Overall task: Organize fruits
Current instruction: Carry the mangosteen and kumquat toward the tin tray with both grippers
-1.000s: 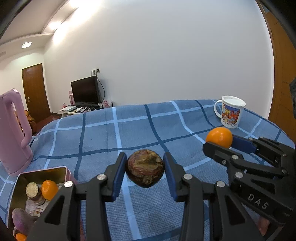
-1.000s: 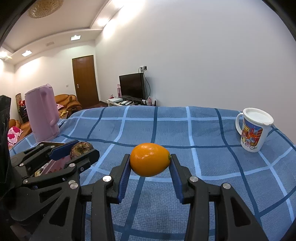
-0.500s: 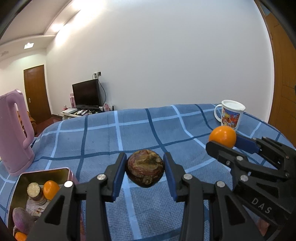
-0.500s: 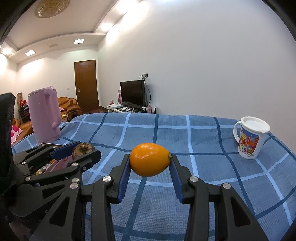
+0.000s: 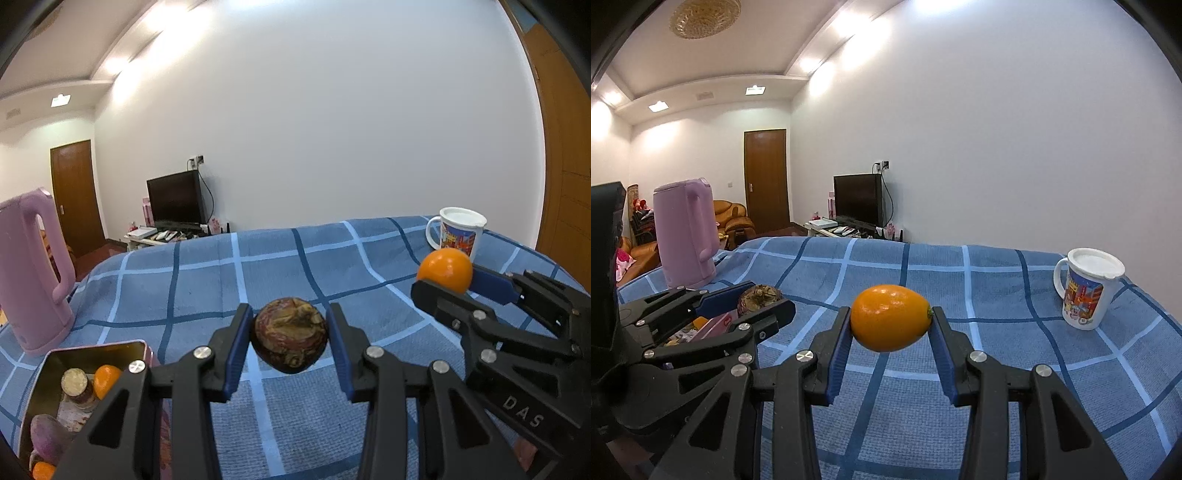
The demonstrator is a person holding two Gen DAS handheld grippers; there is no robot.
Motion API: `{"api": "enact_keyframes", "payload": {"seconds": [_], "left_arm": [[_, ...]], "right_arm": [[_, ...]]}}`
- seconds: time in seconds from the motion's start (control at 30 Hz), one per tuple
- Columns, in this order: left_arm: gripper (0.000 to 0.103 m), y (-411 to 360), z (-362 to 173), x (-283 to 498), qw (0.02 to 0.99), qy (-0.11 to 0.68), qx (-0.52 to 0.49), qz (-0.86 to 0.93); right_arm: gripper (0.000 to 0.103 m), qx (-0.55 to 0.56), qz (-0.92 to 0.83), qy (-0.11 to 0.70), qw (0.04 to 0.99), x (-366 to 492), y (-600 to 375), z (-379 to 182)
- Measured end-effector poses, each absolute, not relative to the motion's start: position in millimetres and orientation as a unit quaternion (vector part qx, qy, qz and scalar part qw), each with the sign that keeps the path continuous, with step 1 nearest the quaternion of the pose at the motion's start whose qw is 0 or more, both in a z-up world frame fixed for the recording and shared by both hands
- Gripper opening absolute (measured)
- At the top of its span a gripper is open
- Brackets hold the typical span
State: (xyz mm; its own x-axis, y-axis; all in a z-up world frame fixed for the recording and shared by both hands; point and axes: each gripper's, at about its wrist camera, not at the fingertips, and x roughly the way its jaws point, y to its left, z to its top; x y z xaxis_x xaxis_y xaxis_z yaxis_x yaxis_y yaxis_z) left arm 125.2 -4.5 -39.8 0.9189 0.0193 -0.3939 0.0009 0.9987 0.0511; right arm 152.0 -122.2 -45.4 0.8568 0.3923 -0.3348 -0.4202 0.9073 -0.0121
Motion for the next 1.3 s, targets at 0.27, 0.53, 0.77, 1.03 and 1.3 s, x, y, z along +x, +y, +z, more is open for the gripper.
{"api": "enact_keyframes", "payload": {"seconds": [0.27, 0.53, 0.77, 1.03, 1.3], "left_arm": [[0.043, -4, -39, 121, 0.980, 0.195, 0.023, 0.008], [0.043, -4, -38, 117, 0.981, 0.194, 0.025, 0.010], [0.043, -4, -37, 117, 0.980, 0.197, 0.026, 0.007], [0.043, 1, -39, 115, 0.978, 0.209, 0.018, 0.003], [0.043, 3, -40, 109, 0.977, 0.214, 0.019, 0.001]], "right_arm": [[0.044, -0.043, 0.213, 0.152, 0.964, 146, -123, -43], [0.044, -0.045, 0.216, 0.140, 0.965, 139, -123, -42], [0.044, -0.045, 0.220, 0.138, 0.965, 135, -122, -41], [0.044, -0.045, 0.224, 0.140, 0.964, 134, -122, -41], [0.044, -0.051, 0.228, 0.143, 0.962, 129, -117, -41]]}}
